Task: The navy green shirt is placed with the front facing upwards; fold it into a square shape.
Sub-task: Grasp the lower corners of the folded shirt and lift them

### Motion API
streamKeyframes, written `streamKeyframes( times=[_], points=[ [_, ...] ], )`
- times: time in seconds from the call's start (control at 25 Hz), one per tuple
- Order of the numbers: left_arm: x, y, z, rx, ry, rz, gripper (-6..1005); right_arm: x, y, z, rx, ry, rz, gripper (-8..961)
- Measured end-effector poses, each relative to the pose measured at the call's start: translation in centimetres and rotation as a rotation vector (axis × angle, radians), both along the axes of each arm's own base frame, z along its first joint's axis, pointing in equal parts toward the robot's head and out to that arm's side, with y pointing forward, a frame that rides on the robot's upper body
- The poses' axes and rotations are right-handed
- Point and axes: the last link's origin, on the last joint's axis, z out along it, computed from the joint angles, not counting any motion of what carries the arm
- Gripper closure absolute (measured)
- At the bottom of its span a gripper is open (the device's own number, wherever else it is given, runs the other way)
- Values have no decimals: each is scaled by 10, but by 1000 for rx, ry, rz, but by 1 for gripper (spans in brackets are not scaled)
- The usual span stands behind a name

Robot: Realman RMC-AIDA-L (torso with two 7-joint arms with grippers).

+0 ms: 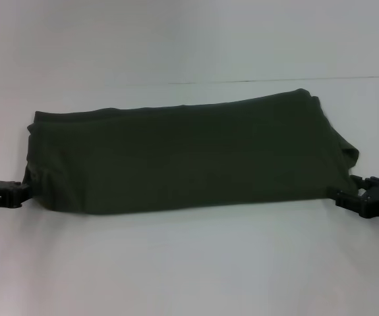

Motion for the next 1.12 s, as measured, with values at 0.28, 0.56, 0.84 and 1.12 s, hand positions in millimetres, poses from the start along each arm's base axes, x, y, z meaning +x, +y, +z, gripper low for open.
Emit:
streamKeyframes(
  times=[0.28, 0.56, 0.84, 1.12],
  points=[
    [0, 0, 0, -1, 1, -1, 991, 0, 1, 1, 0, -9, 1, 315],
    [0, 0, -1, -5, 3, -5, 991, 1, 1, 2, 8, -8, -3, 613],
    [0, 0, -2, -9, 8, -15, 992, 2, 1, 3, 13, -12, -9, 883],
    [0, -6, -4, -29, 14, -47, 991, 5, -5, 3, 11, -9, -8, 935]
  ],
)
